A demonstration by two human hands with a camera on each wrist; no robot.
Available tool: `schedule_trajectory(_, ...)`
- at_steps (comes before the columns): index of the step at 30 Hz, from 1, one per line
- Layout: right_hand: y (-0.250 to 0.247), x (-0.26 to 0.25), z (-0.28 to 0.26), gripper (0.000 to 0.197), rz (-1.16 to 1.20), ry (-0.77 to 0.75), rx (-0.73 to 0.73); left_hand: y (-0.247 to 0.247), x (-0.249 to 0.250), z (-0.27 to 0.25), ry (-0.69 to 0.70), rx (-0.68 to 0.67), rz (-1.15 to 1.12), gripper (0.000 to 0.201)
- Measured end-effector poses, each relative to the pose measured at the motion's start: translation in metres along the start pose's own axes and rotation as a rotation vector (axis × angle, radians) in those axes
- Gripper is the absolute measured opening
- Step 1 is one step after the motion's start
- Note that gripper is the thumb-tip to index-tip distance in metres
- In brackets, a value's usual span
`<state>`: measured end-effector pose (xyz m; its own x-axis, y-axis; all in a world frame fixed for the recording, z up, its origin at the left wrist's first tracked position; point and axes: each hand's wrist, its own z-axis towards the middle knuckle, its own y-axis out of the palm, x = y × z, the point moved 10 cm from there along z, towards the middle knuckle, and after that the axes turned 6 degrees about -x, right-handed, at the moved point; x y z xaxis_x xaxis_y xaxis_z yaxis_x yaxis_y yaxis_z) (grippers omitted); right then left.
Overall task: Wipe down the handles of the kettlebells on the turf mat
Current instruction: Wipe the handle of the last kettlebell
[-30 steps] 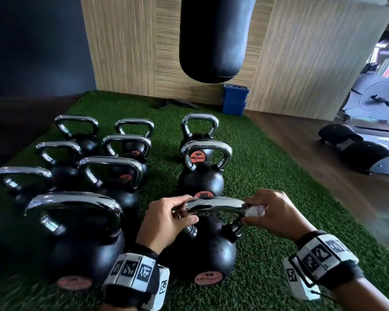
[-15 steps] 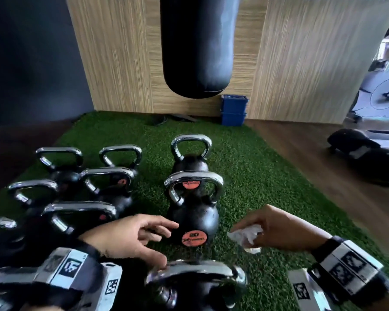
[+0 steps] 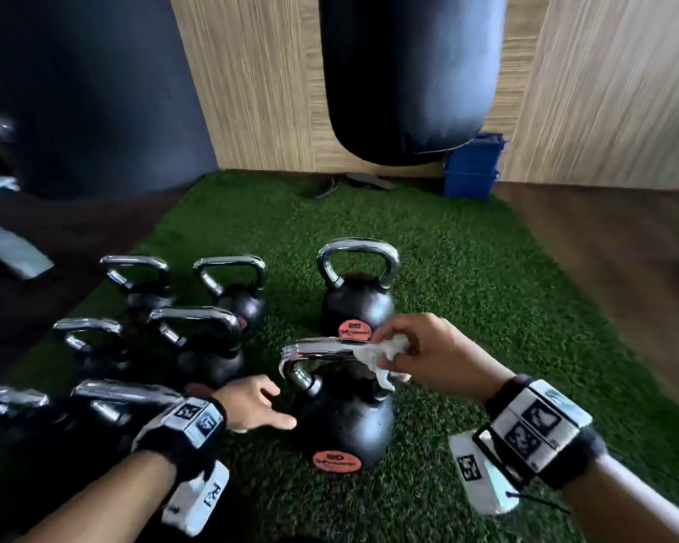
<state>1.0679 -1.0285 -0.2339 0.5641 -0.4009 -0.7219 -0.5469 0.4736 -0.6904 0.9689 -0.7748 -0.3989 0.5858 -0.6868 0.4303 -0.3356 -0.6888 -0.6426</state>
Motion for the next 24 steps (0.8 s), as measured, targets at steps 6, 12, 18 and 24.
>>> schedule_trajectory(6, -0.001, -0.005, 0.032, 0.012, -0.016, 0.053, 0.13, 0.023, 0.021, 0.031, 0.022, 0.15, -0.324, 0.091)
schedule_trajectory(12, 0.008, -0.014, 0.041, 0.017, 0.013, 0.007, 0.222, 0.032, 0.016, 0.052, -0.046, 0.115, -0.467, 0.09)
schedule_trajectory(18, 0.019, -0.028, 0.039, 0.008, -0.156, -0.05, 0.23, 0.033, 0.018, 0.054, -0.044, 0.068, -0.518, 0.08)
schedule_trajectory(24, 0.045, -0.046, 0.046, 0.016, -0.297, -0.057, 0.164, 0.032, 0.016, 0.052, -0.043, 0.094, -0.552, 0.081)
